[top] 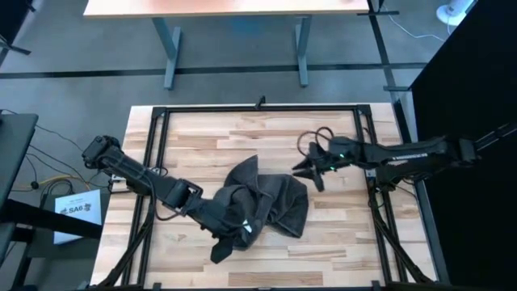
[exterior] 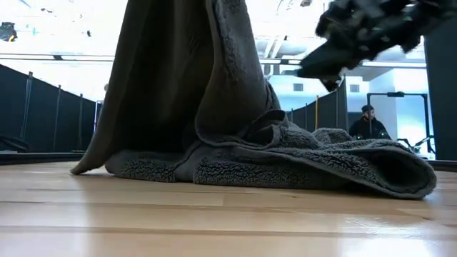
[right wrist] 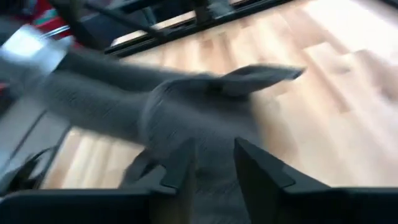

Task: Roll towel
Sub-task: Roll the black towel

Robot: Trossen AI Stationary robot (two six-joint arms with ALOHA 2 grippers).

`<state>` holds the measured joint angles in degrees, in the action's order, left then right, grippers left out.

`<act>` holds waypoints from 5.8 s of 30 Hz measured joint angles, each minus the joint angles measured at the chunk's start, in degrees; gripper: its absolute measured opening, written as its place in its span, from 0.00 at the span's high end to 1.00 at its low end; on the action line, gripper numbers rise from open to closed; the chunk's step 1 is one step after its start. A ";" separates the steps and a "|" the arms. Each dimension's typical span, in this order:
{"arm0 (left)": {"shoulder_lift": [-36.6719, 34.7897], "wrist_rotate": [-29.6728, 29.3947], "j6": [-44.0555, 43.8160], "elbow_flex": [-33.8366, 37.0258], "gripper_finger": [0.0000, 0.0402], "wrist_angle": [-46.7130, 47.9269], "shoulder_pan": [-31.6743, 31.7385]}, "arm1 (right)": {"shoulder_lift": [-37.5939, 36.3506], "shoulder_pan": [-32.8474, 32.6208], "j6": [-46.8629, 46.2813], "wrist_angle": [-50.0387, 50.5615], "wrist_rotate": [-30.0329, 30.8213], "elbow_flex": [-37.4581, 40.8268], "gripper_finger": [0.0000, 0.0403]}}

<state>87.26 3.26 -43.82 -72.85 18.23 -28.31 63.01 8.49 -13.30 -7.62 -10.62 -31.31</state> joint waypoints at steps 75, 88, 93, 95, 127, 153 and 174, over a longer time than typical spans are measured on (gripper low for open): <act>0.04 -5.18 -1.48 2.96 1.00 -3.51 -1.42 | 41.27 6.94 -22.60 -0.69 -10.45 -27.25 0.68; 0.04 -5.18 -1.89 2.96 1.00 -1.50 -1.43 | 39.97 10.95 -2.35 0.79 -11.75 -27.25 0.68; 0.07 -5.15 -3.02 2.96 1.00 2.47 -1.40 | 37.72 9.08 26.33 6.15 -11.60 -27.30 0.68; 0.09 -5.15 -3.30 2.96 1.00 2.72 -1.40 | 37.67 6.99 40.85 9.27 -9.76 -27.28 0.68; 0.09 -5.18 -5.96 2.96 1.00 1.69 -0.58 | 43.41 -0.04 70.14 -3.47 2.97 -26.51 0.68; -5.35 -7.77 -3.83 2.96 1.00 7.45 -2.32 | 16.30 13.52 62.43 21.86 22.80 -32.19 1.00; -34.17 -23.90 7.10 2.95 1.00 18.13 12.41 | -3.89 16.29 55.80 38.28 33.79 -40.05 1.00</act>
<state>53.10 -20.63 -36.72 -69.90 36.36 -15.90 59.12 24.78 42.50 30.66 23.17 -71.36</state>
